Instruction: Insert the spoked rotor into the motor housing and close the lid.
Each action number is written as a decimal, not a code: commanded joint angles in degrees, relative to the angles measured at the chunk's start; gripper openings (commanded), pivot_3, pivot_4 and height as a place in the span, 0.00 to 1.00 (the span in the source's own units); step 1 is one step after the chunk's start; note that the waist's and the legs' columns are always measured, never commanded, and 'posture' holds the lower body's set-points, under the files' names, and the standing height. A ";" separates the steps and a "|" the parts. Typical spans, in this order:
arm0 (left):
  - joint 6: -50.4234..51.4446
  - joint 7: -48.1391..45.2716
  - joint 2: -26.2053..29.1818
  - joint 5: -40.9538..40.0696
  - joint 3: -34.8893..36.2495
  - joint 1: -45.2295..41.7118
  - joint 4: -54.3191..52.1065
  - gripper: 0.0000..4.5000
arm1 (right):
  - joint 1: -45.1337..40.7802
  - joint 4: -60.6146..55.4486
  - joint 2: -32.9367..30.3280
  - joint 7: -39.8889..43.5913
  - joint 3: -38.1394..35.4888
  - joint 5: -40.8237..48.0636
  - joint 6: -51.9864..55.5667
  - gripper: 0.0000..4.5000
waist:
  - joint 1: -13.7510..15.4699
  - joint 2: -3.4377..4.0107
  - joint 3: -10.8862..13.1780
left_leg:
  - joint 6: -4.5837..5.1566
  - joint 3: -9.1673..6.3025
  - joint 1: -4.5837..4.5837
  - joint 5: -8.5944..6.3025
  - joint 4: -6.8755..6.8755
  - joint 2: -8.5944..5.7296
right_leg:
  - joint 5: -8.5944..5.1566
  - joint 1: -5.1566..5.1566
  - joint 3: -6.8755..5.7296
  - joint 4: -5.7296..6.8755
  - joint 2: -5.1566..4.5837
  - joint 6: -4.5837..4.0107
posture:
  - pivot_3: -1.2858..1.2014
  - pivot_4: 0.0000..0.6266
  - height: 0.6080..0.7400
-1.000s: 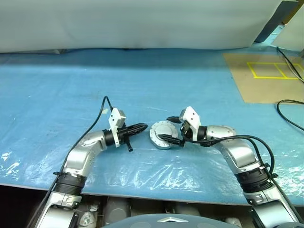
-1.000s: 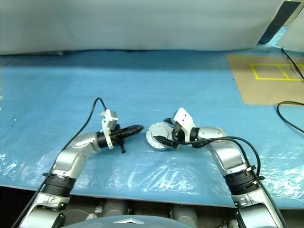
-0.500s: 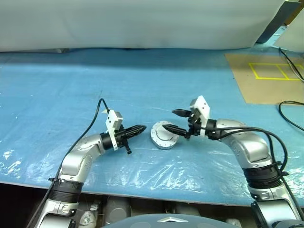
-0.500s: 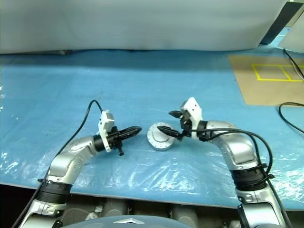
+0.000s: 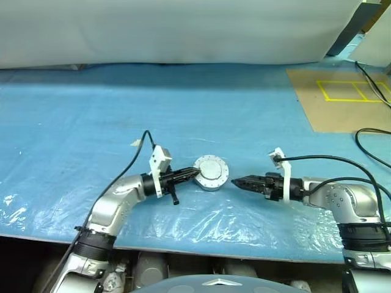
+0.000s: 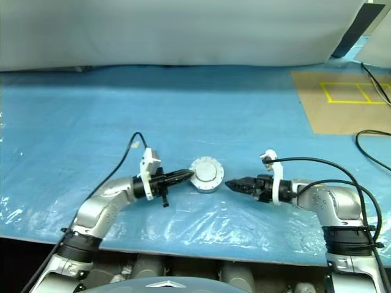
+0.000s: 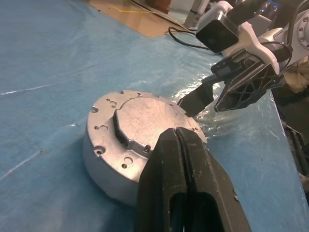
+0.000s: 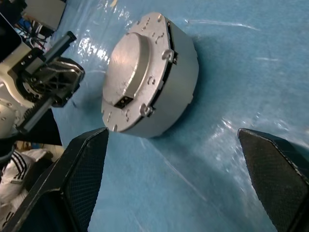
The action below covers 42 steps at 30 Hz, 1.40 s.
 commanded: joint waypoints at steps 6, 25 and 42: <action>-4.42 -1.21 1.16 2.70 0.52 -1.07 4.40 0.00 | -1.87 -2.14 1.85 -3.77 -1.70 2.56 0.26 1.00 | -0.02 0.00 0.00 | -0.01 -0.03 -0.07 0.00 0.00 -0.01 | 0.01 -0.03 -0.02 -0.02 0.00 0.00 | 0.52 0.24 1.00; -5.22 -1.15 -1.48 3.64 -0.90 -2.22 5.46 0.00 | -1.95 -3.67 5.66 -6.08 0.37 4.02 1.22 1.00 | 0.13 0.01 0.00 | -0.02 -0.02 -0.13 0.00 -0.02 -0.01 | 0.01 -0.09 -0.03 -0.02 -0.01 0.00 | 0.52 0.24 1.00; -6.98 -0.90 -1.58 4.39 -0.96 -0.99 6.21 0.00 | -2.74 -0.41 11.57 -10.35 -2.00 7.11 4.65 1.00 | 0.08 0.02 0.00 | -0.02 -0.02 -0.10 0.00 -0.03 0.00 | 0.01 -0.09 -0.03 -0.02 -0.01 0.00 | 0.52 0.24 1.00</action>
